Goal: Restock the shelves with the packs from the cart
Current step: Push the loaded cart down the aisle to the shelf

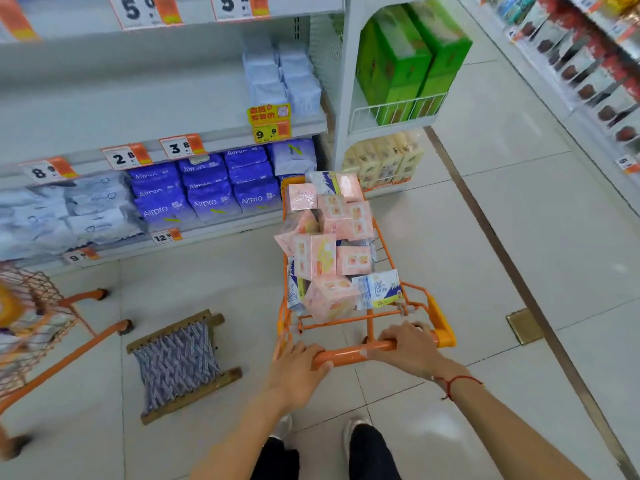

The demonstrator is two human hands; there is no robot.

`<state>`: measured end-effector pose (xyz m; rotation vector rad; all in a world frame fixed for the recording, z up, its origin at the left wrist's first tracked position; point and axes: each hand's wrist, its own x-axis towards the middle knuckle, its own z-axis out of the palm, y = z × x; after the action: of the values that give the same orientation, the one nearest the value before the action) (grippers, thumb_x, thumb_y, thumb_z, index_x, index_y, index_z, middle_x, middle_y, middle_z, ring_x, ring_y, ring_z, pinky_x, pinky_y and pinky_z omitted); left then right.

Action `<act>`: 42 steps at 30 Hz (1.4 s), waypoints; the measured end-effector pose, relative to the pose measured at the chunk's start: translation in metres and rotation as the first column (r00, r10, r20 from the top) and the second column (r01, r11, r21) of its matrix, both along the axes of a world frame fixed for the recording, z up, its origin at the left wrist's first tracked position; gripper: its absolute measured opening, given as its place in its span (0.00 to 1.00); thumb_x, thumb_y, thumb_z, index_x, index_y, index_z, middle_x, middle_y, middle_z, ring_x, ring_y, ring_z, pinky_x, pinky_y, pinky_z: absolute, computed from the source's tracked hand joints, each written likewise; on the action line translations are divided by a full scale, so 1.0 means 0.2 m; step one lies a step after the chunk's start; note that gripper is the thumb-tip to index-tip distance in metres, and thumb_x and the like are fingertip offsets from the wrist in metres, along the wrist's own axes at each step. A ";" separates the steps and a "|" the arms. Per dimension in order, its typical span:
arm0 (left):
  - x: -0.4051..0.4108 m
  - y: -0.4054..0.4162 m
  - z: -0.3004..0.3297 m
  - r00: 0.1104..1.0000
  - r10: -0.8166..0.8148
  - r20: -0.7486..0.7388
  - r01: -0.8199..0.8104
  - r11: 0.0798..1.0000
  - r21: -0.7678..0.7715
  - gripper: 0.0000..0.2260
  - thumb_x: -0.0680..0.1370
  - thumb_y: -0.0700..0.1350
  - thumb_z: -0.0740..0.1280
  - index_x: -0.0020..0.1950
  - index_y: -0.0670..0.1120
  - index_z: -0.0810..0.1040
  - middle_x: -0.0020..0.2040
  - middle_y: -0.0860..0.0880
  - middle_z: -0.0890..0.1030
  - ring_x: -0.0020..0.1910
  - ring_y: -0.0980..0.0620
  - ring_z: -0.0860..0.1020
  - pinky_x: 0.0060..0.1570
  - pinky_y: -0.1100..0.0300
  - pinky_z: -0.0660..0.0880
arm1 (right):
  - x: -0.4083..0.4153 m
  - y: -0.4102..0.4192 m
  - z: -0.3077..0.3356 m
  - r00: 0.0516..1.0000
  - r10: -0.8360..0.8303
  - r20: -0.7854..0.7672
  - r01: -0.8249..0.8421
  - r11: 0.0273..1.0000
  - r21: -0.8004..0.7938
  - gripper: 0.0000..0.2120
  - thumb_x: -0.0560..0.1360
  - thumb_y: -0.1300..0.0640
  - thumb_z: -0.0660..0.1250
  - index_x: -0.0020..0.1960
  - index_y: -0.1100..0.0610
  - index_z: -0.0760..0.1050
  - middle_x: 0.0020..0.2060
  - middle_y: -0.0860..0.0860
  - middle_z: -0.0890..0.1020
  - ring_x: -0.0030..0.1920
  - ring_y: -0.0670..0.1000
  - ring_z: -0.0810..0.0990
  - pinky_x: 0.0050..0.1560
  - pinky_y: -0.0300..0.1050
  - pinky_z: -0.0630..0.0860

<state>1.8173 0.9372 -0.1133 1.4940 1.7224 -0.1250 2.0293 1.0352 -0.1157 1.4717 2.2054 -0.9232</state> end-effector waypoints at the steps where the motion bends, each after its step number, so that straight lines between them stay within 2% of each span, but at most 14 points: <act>1: 0.06 0.01 0.01 0.999 0.032 0.006 -0.032 0.999 -0.010 0.17 0.81 0.59 0.52 0.64 0.56 0.71 0.59 0.53 0.76 0.66 0.52 0.68 0.74 0.52 0.40 | 0.04 0.05 0.01 0.999 0.037 0.001 -0.037 0.999 -0.002 0.26 0.60 0.20 0.53 0.35 0.41 0.71 0.34 0.41 0.75 0.45 0.44 0.73 0.67 0.47 0.57; 4: 0.20 0.09 0.06 0.992 0.110 0.059 -0.107 0.993 -0.056 0.15 0.80 0.58 0.55 0.59 0.55 0.76 0.53 0.52 0.80 0.63 0.51 0.72 0.73 0.53 0.48 | 0.13 0.23 0.05 0.984 0.167 0.054 -0.165 0.985 -0.045 0.20 0.66 0.26 0.59 0.36 0.42 0.72 0.33 0.40 0.73 0.46 0.45 0.72 0.68 0.48 0.57; 7: 0.30 0.22 0.09 0.993 0.104 0.056 -0.098 0.990 -0.106 0.16 0.79 0.58 0.57 0.62 0.56 0.77 0.58 0.48 0.78 0.70 0.47 0.63 0.69 0.54 0.55 | 0.20 0.40 0.09 0.957 0.278 0.082 -0.275 0.960 -0.052 0.16 0.67 0.27 0.61 0.33 0.39 0.68 0.33 0.40 0.71 0.48 0.46 0.70 0.71 0.49 0.53; 9: 0.36 0.29 0.08 0.992 0.105 0.064 -0.097 0.989 -0.114 0.17 0.79 0.60 0.57 0.63 0.58 0.76 0.55 0.49 0.79 0.70 0.46 0.63 0.66 0.54 0.57 | 0.24 0.50 0.10 0.945 0.309 0.107 -0.307 0.951 -0.036 0.16 0.64 0.25 0.60 0.35 0.36 0.68 0.36 0.39 0.72 0.52 0.47 0.69 0.72 0.51 0.51; 12: 0.46 0.36 0.04 0.983 0.173 0.057 -0.168 0.983 -0.076 0.17 0.78 0.61 0.56 0.62 0.61 0.76 0.41 0.52 0.77 0.59 0.47 0.73 0.61 0.56 0.62 | 0.29 0.64 0.10 0.931 0.343 0.126 -0.346 0.938 0.005 0.31 0.56 0.17 0.50 0.42 0.39 0.73 0.43 0.44 0.78 0.54 0.47 0.70 0.73 0.54 0.50; 15: 0.53 0.45 0.01 0.964 0.250 0.087 -0.248 0.968 -0.029 0.17 0.78 0.62 0.56 0.61 0.60 0.77 0.41 0.49 0.80 0.52 0.49 0.76 0.63 0.56 0.63 | 0.31 0.77 0.10 0.931 0.348 0.111 -0.356 0.933 0.058 0.49 0.46 0.14 0.39 0.47 0.42 0.76 0.44 0.44 0.78 0.52 0.46 0.69 0.73 0.51 0.49; 18: 0.56 0.55 0.00 0.943 0.301 0.145 -0.297 0.954 -0.051 0.19 0.78 0.63 0.56 0.61 0.58 0.78 0.36 0.53 0.77 0.47 0.52 0.73 0.64 0.54 0.62 | 0.31 0.90 0.13 0.927 0.355 0.119 -0.363 0.930 0.054 0.42 0.53 0.18 0.48 0.50 0.44 0.77 0.46 0.44 0.78 0.53 0.44 0.69 0.72 0.52 0.53; 23: 0.59 0.68 -0.06 0.917 0.355 0.181 -0.352 0.935 -0.048 0.20 0.76 0.65 0.57 0.63 0.60 0.76 0.53 0.52 0.82 0.64 0.49 0.72 0.67 0.53 0.59 | 0.34 1.01 0.13 0.916 0.353 0.191 -0.384 0.909 0.160 0.24 0.67 0.28 0.61 0.54 0.41 0.76 0.55 0.41 0.76 0.67 0.46 0.65 0.71 0.57 0.48; 26: 0.60 0.76 -0.08 0.906 0.380 0.188 -0.375 0.925 -0.067 0.20 0.76 0.65 0.57 0.63 0.60 0.75 0.55 0.52 0.82 0.64 0.50 0.72 0.66 0.53 0.58 | 0.34 1.02 0.13 0.930 0.298 0.215 -0.337 0.925 0.176 0.24 0.71 0.33 0.62 0.63 0.42 0.72 0.69 0.45 0.68 0.76 0.51 0.54 0.73 0.61 0.43; 29: 0.60 0.81 -0.10 0.886 0.404 0.228 -0.398 0.915 -0.070 0.21 0.75 0.66 0.58 0.64 0.59 0.76 0.54 0.52 0.82 0.63 0.50 0.73 0.65 0.53 0.58 | 0.30 1.03 0.13 0.914 0.282 0.290 -0.340 0.925 0.170 0.26 0.74 0.34 0.58 0.69 0.43 0.67 0.74 0.48 0.62 0.77 0.52 0.50 0.73 0.62 0.41; 33: 0.53 0.77 -0.04 0.847 0.404 0.345 -0.416 0.908 -0.045 0.21 0.76 0.61 0.63 0.66 0.54 0.73 0.62 0.54 0.77 0.63 0.52 0.73 0.63 0.58 0.63 | 0.23 0.98 0.20 0.857 0.295 0.422 -0.436 0.852 0.290 0.26 0.77 0.37 0.57 0.71 0.46 0.65 0.73 0.49 0.64 0.75 0.52 0.58 0.73 0.61 0.49; 36: 0.41 0.72 0.06 0.770 0.475 0.427 -0.523 0.852 -0.004 0.18 0.78 0.53 0.64 0.67 0.50 0.72 0.65 0.52 0.74 0.63 0.52 0.72 0.60 0.59 0.69 | 0.18 0.88 0.25 0.899 0.292 0.326 -0.411 0.820 0.399 0.20 0.78 0.44 0.59 0.68 0.48 0.68 0.69 0.48 0.69 0.69 0.52 0.67 0.70 0.52 0.62; 39: 0.18 0.62 0.18 0.757 0.499 0.423 -0.533 0.845 -0.043 0.15 0.79 0.51 0.62 0.64 0.50 0.75 0.62 0.53 0.77 0.60 0.54 0.74 0.59 0.59 0.71 | 0.02 0.79 0.34 0.941 0.295 0.164 -0.335 0.877 0.344 0.13 0.78 0.48 0.60 0.60 0.48 0.74 0.60 0.47 0.77 0.56 0.48 0.77 0.56 0.44 0.76; 42: -0.16 0.46 0.30 0.759 0.521 0.389 -0.551 0.833 -0.040 0.13 0.78 0.51 0.63 0.61 0.50 0.78 0.60 0.53 0.79 0.58 0.55 0.76 0.62 0.58 0.71 | -0.25 0.71 0.48 0.968 0.239 0.076 -0.248 0.956 0.154 0.09 0.78 0.49 0.60 0.55 0.49 0.77 0.52 0.47 0.81 0.50 0.48 0.78 0.48 0.42 0.75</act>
<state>1.7859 1.0296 -0.0539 0.9296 1.7615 0.5174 1.9788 1.1771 -0.0200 1.2356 2.3993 -0.6272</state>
